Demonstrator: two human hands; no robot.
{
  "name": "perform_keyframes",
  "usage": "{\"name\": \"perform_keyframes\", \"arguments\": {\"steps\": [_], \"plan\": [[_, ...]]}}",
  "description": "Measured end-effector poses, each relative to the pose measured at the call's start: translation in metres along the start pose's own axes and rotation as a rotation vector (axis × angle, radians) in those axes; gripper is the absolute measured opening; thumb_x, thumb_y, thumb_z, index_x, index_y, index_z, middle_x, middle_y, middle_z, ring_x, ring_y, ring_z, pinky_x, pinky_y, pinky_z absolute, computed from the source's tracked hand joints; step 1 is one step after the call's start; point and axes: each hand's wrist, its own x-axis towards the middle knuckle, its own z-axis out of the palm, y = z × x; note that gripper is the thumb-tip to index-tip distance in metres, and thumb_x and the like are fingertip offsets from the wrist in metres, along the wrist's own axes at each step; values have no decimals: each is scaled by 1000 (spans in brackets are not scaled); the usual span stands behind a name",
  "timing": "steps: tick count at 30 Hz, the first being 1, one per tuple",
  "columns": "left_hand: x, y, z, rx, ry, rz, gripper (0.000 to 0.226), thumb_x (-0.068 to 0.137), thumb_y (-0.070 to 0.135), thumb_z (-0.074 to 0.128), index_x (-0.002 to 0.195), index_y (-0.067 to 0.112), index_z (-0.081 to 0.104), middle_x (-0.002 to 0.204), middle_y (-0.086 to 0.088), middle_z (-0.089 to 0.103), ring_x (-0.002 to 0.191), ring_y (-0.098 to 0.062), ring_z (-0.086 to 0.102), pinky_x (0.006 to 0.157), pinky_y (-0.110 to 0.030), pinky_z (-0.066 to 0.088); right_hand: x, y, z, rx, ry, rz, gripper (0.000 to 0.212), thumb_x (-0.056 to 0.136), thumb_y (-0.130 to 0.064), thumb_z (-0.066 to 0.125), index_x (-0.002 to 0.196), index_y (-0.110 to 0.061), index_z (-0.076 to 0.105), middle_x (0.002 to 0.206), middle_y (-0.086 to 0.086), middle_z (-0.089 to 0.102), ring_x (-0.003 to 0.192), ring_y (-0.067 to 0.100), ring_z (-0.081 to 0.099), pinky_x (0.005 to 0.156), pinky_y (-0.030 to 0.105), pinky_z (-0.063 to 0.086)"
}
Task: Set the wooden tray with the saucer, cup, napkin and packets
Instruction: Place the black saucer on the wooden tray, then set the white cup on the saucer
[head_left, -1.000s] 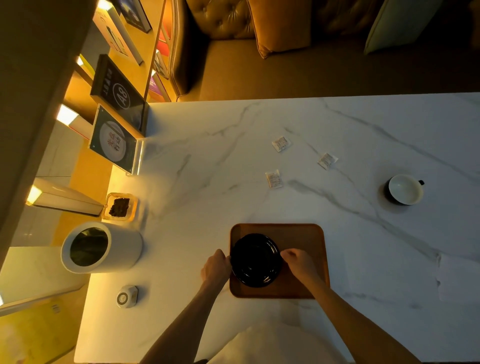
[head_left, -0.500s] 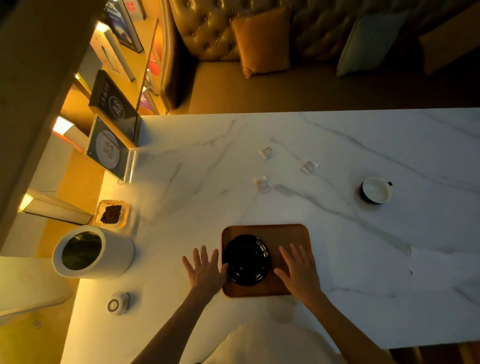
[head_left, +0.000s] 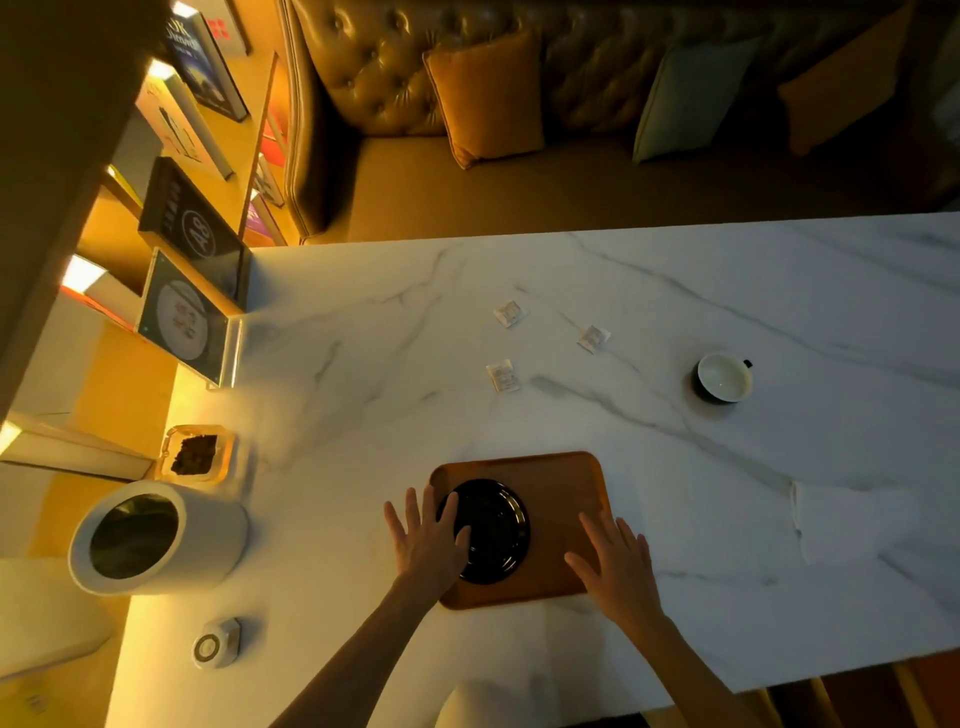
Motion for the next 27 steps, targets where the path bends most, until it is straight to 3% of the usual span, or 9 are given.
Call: {"name": "perform_keyframes", "arguments": {"steps": [5,10,15,19,27], "plan": [[6,32,-12,-29,-6,-58,59,98,54,28,152,32,16,164,-7,8,150,-36,-4,115,-64,-9,28,27,-23,73,-7,-44,67,92,-63,34,150,-32,22,158,1,27,147,24,20,119,47,15],[13,66,-21,-110,-29,-117,56,99,47,33,150,28,23,161,-7,16,150,-33,6,119,-61,4,49,55,-50,278,-117,-43,63,93,-57,42,148,-28,30,154,3,35,141,20,33,115,38,29],[35,156,-27,-103,4,-71,44,101,39,29,141,23,41,150,-2,41,144,-26,27,118,-55,13,86,138,-98,512,-114,60,46,92,-54,49,132,-32,52,129,-2,63,116,17,59,99,38,48],[65,233,-35,-130,9,3,39,96,30,34,130,22,49,133,-5,59,126,-27,51,108,-46,34,117,206,-133,614,-47,168,40,93,-46,52,126,-24,59,123,3,67,113,22,61,98,38,45],[150,369,-60,-346,-47,42,41,100,36,39,136,18,47,134,-9,60,124,-28,55,104,-41,42,182,287,-177,775,55,254,37,95,-38,52,124,-15,59,123,11,65,111,27,62,97,40,47]]}}
